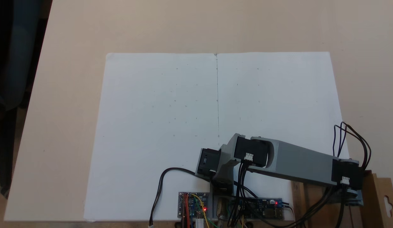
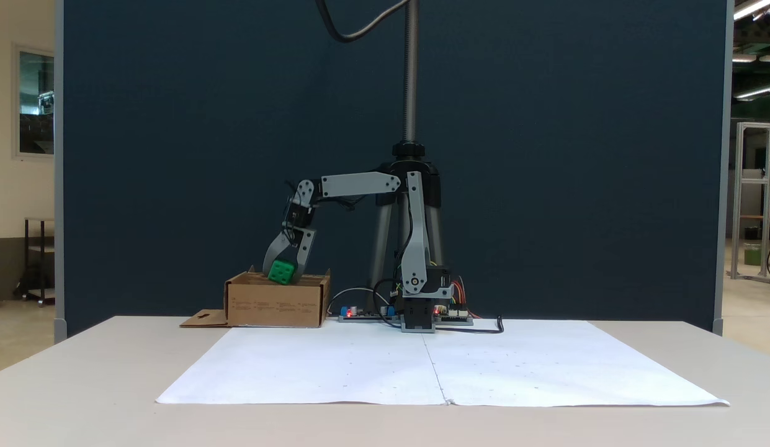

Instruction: Grasp a green dice and put it in the bin.

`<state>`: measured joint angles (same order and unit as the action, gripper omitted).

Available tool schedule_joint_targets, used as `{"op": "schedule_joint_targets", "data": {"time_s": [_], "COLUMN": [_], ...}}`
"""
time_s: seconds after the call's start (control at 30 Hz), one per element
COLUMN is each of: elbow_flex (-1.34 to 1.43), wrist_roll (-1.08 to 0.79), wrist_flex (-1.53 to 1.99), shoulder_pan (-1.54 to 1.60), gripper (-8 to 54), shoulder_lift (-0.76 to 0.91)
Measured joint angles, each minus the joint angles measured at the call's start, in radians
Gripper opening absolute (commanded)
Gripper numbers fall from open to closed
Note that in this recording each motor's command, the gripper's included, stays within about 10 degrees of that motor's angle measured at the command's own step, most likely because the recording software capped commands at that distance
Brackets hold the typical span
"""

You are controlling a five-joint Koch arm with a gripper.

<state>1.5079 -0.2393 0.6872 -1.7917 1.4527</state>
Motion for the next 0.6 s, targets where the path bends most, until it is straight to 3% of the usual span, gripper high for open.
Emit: {"op": "schedule_joint_targets", "data": {"time_s": [0.03,0.2,0.6], "elbow_flex": [0.000,0.000,-0.002], "wrist_roll": [0.000,0.000,0.003], "wrist_flex": [0.000,0.000,-0.069], "shoulder_pan": [0.000,0.006,0.018], "gripper": [27.6,45.4,41.4], "shoulder_lift": [-0.002,-0.051,-0.051]}}
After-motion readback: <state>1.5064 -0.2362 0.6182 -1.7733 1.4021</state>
